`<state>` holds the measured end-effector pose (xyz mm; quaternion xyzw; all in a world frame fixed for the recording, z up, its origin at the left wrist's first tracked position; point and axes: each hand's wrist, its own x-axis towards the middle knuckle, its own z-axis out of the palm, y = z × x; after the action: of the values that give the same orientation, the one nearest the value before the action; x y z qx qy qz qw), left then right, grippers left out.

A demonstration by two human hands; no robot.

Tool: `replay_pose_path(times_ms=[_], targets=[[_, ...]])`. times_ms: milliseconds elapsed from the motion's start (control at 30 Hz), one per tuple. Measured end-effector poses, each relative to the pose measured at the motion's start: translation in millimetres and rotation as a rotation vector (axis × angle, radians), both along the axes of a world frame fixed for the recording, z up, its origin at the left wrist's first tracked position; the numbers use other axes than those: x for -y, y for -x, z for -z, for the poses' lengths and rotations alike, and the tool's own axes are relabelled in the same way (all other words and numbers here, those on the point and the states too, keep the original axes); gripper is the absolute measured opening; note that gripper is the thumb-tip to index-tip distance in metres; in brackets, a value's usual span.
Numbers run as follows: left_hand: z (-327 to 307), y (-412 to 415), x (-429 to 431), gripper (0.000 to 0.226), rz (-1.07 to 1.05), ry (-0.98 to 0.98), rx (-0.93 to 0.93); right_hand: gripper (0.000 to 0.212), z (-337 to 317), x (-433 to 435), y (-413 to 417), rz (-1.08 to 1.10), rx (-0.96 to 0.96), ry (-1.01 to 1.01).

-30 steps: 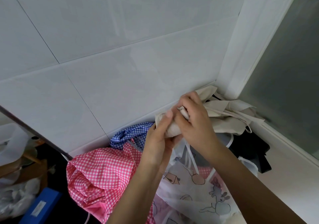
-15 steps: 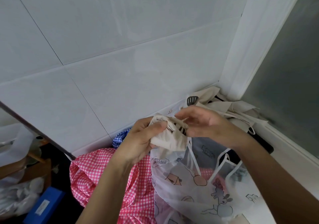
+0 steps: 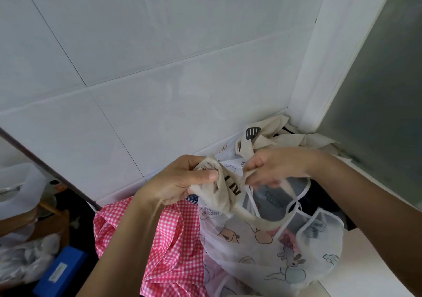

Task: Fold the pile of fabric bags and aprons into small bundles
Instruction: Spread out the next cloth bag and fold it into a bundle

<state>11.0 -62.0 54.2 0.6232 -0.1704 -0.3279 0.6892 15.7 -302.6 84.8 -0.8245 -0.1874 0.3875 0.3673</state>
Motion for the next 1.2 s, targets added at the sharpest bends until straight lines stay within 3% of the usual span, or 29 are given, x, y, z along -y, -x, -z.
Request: replay_pose_path(times_ms=[167, 267, 400, 500, 567, 767, 867, 967, 1133, 1200], targets=[[2, 8, 11, 0.003, -0.219, -0.463, 0.286, 0.033, -2, -7, -3, 0.346, -0.057, -0.155], [19, 8, 21, 0.014, -0.463, -0.615, 0.394, 0.022, 7, -27, 8, 0.397, 0.165, -0.227], [37, 5, 32, 0.033, -0.674, -0.414, 0.211, 0.016, 25, -51, 27, 0.26, 0.493, -0.246], [41, 2, 30, 0.029, -0.751, -0.136, 0.004, 0.017, 31, -50, 39, 0.168, 0.463, -0.254], [44, -3, 23, 0.029, -0.801, -0.021, -0.024, 0.022, 30, -46, 47, 0.097, 0.414, -0.249], [45, -14, 11, 0.021, -1.128, -0.093, 0.298, 0.029, 22, -25, 48, 0.062, 0.255, -0.332], [48, -22, 9, 0.02, -1.242, -0.094, 0.272, 0.034, 24, -28, 49, -0.017, 0.39, -0.147], [47, -24, 18, 0.019, -1.247, 0.001, 0.197, 0.037, 35, -40, 51, -0.15, 0.646, 0.081], [45, 0, 44, 0.022, -1.069, -0.144, 0.588, 0.017, 21, -55, 44, 0.098, 0.836, -0.228], [52, 6, 45, 0.019, -0.939, -0.142, 0.7, 0.017, 7, -59, 43, 0.026, 0.939, -0.268]])
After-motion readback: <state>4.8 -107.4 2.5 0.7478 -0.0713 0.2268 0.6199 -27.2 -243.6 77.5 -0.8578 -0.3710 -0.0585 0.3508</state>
